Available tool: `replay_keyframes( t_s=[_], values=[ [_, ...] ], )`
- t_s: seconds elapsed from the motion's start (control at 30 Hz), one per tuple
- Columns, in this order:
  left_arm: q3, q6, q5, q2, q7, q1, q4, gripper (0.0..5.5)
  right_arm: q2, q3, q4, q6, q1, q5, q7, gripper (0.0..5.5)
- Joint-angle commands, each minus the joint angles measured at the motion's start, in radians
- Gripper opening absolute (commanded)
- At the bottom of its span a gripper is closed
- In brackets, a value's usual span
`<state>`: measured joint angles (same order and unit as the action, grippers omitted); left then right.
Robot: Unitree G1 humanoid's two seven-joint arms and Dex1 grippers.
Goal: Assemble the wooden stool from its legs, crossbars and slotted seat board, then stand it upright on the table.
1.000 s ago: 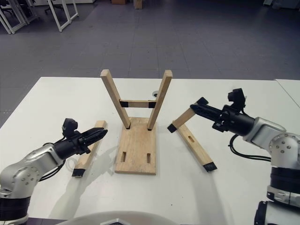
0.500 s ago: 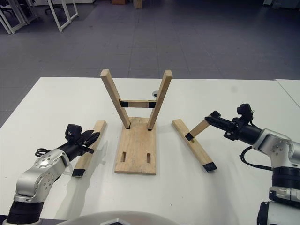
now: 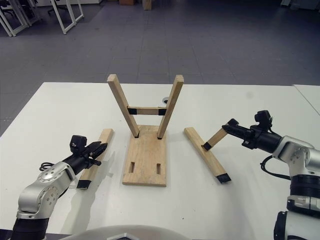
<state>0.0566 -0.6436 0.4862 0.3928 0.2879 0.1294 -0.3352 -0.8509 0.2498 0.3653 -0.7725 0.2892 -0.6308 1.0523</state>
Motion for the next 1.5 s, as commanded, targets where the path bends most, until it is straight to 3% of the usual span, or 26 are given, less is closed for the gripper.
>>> replay_keyframes(
  t_s=[0.03, 0.27, 0.47, 0.6, 1.07, 1.5],
  values=[
    [0.007, -0.014, -0.011, -0.006, 0.000, 0.008, -0.012, 1.53, 0.028, -0.018, -0.014, -0.031, -0.053, 0.028, -0.037, 0.40],
    [-0.006, -0.031, -0.013, -0.026, -0.008, 0.030, -0.040, 1.53, 0.043, 0.043, -0.177, -0.147, 0.011, -0.067, -0.095, 0.40],
    [-0.035, -0.039, -0.022, -0.032, 0.003, 0.049, -0.053, 1.53, 0.140, 0.118, -0.446, -0.188, -0.036, -0.095, -0.321, 0.40],
    [-0.035, -0.036, -0.024, -0.037, 0.002, 0.067, -0.061, 1.53, 0.162, 0.134, -0.577, -0.211, -0.108, -0.125, -0.368, 0.40],
    [-0.033, -0.031, -0.030, -0.042, 0.004, 0.095, -0.068, 1.53, 0.066, 0.136, -0.504, -0.122, -0.208, -0.054, -0.307, 0.40],
    [-0.032, -0.036, -0.035, -0.052, 0.005, 0.099, -0.071, 1.53, 0.091, 0.158, -0.502, -0.131, -0.168, -0.086, -0.334, 0.40]
  ],
)
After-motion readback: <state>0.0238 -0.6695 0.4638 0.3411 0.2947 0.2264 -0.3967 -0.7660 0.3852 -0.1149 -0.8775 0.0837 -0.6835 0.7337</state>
